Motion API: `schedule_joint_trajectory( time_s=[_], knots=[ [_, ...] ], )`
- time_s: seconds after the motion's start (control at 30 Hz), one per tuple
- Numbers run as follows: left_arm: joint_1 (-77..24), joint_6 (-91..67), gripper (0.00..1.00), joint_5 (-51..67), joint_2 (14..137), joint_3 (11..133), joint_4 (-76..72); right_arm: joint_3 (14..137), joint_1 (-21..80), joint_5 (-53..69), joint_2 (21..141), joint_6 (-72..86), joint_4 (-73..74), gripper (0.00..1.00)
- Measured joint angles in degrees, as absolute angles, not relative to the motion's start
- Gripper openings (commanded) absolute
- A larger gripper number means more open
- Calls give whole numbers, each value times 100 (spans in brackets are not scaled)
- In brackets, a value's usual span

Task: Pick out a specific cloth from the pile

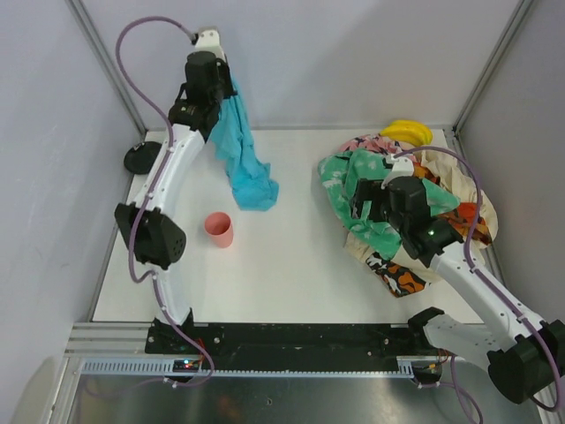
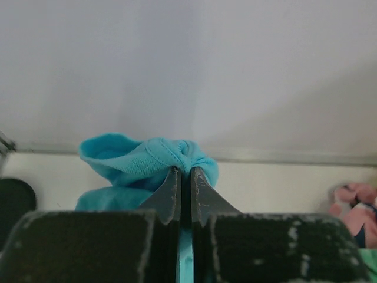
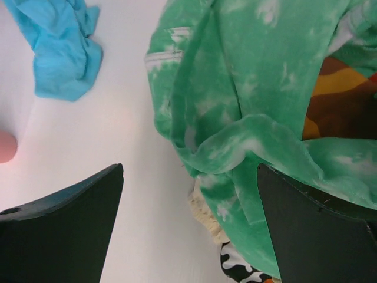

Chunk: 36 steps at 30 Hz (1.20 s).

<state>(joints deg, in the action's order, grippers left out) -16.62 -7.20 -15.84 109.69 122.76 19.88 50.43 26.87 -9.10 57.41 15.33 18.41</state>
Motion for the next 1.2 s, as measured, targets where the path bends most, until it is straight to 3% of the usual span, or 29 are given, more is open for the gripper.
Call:
schedule_joint_trajectory(
  time_s=[0.17,0.2,0.23,0.27,0.33,0.37,0.43,0.63,1.0,1.2],
  knots=[
    [-1267,-1273,1,-869,11664,11491,1907,5024,2622,-1098,5889,1540,2012,99],
    [-1236,-1363,4,-827,11771,11336,1909,5022,2593,-1140,5913,1544,2049,99],
    [-1216,-1481,13,-799,11887,11115,1898,5022,2565,-1168,5935,1566,2078,99],
    [-1210,-1592,31,-773,11987,10897,1911,5019,2532,-1192,5961,1588,2099,99],
    [-1221,-1774,77,-705,12162,10519,1975,5004,2473,-1238,6005,1651,2132,99],
    [-1229,-1835,88,-655,12223,10361,2021,4993,2440,-1249,6020,1678,2147,99],
    [-1238,-1962,97,-545,12269,10145,2104,4978,2379,-1251,6027,1739,2182,99],
    [-1264,-2108,100,-434,11557,9557,2213,4969,2252,-1173,5905,1951,2296,99],
    [-1634,-2853,100,-628,5594,6434,1859,4351,2368,-499,4845,1879,2051,99],
    [-1691,-3183,100,-738,5349,5050,2206,3706,2698,-412,4615,1861,1693,99]
  ],
)
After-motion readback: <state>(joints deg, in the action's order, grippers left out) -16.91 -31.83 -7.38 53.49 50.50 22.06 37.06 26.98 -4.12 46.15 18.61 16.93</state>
